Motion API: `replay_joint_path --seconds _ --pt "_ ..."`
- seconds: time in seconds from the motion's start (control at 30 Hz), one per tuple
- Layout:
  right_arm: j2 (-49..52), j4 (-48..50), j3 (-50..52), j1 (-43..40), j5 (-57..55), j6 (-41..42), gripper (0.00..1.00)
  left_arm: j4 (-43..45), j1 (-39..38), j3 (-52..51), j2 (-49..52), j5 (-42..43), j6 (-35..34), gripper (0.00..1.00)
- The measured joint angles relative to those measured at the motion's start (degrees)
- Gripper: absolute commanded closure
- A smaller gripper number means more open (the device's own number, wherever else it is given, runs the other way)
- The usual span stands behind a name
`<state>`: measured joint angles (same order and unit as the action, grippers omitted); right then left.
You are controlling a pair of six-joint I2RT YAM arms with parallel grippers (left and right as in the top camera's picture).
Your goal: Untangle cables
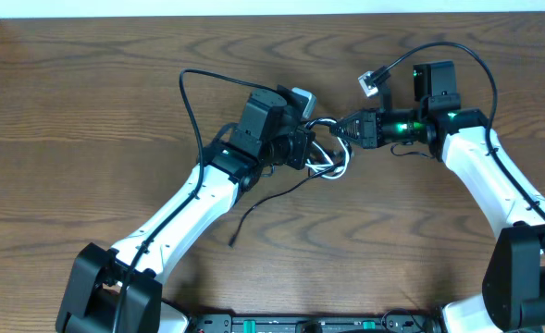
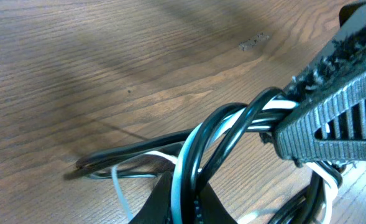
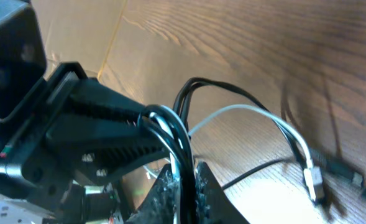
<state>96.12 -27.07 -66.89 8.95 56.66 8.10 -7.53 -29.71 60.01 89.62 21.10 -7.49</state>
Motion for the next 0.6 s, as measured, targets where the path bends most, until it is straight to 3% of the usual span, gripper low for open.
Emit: replay_joint_path --seconds 0.37,0.6 --pt "-0.37 -5.95 -0.22 5.81 -6.54 -5.81 0.99 0.44 2.64 -0.33 0.00 0.22 -8.28 0.93" --pt "-0.42 -9.33 -0.98 8.46 -11.43 -16.26 0.99 0.04 4.17 -0.55 0.02 0.39 -11.41 0.93"
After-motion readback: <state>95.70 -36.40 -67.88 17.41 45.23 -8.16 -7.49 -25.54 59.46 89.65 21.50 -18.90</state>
